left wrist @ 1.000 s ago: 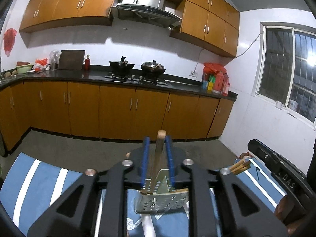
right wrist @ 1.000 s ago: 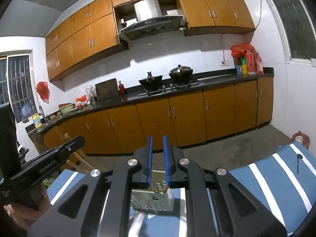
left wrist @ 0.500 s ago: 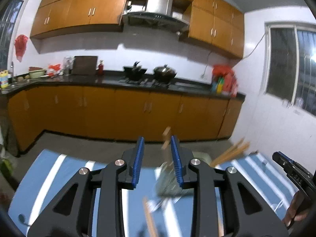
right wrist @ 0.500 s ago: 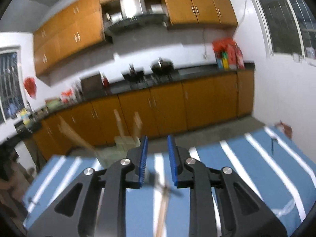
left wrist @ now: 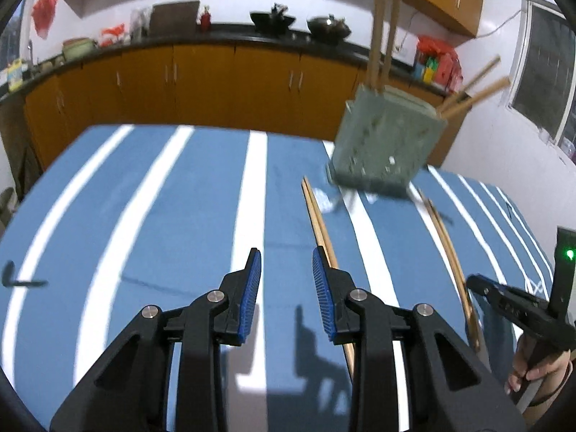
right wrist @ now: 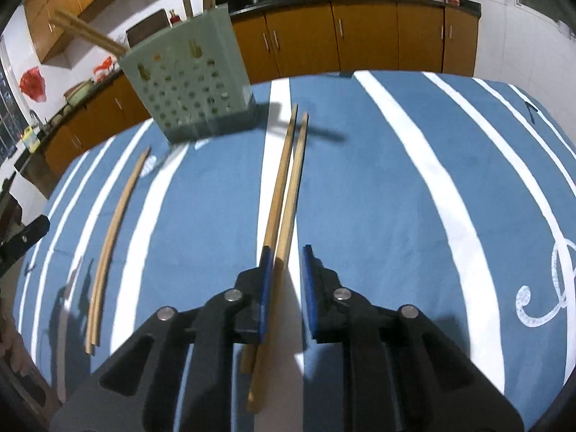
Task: Organize utensils
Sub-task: 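Grasp a wooden chopstick with the left tool while the right tool grasps another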
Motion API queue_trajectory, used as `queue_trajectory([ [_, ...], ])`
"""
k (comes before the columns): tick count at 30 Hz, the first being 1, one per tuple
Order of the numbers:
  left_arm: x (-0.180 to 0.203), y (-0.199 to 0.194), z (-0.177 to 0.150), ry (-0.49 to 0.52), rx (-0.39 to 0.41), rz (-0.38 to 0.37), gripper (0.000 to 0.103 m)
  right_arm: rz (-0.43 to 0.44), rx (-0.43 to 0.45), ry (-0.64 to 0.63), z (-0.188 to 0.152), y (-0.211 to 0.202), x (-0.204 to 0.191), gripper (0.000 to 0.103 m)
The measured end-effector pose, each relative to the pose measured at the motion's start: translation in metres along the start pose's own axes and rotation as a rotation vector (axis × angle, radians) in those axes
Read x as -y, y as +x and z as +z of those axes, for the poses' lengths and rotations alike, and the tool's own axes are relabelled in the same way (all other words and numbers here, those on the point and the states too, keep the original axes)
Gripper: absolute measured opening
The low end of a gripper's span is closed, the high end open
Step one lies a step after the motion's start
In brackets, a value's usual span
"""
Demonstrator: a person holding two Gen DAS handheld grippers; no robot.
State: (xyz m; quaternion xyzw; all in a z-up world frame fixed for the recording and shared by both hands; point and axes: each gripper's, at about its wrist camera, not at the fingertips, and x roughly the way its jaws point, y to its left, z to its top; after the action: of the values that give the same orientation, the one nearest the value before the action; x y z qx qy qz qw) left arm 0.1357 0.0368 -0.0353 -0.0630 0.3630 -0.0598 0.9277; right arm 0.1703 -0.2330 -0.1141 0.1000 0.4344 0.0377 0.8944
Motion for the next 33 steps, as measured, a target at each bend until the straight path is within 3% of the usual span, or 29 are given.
queue_trajectory([
  [4, 0.009, 0.012, -0.012, 0.010, -0.038, -0.029, 0.031, -0.038, 0.002, -0.043, 0.001, 0.001, -0.004, 0.009],
  [8, 0.019, 0.021, -0.017, 0.014, -0.072, -0.052, 0.030, -0.137, 0.026, -0.022, 0.005, -0.002, 0.008, 0.008],
  [17, 0.028, 0.039, -0.028, 0.039, -0.138, -0.061, 0.020, -0.156, 0.038, -0.002, 0.004, -0.004, 0.021, 0.008],
  [27, 0.040, 0.044, -0.034, 0.108, -0.150, 0.010, 0.017, -0.152, 0.034, -0.021, 0.001, -0.006, 0.019, 0.012],
  [29, 0.039, 0.045, -0.033, 0.112, -0.146, 0.039, 0.008, -0.156, 0.037, -0.039, -0.002, -0.006, 0.016, 0.013],
  [33, 0.018, 0.046, -0.027, 0.071, -0.144, 0.083, 0.007, -0.164, 0.038, -0.035, 0.001, -0.006, 0.019, 0.008],
])
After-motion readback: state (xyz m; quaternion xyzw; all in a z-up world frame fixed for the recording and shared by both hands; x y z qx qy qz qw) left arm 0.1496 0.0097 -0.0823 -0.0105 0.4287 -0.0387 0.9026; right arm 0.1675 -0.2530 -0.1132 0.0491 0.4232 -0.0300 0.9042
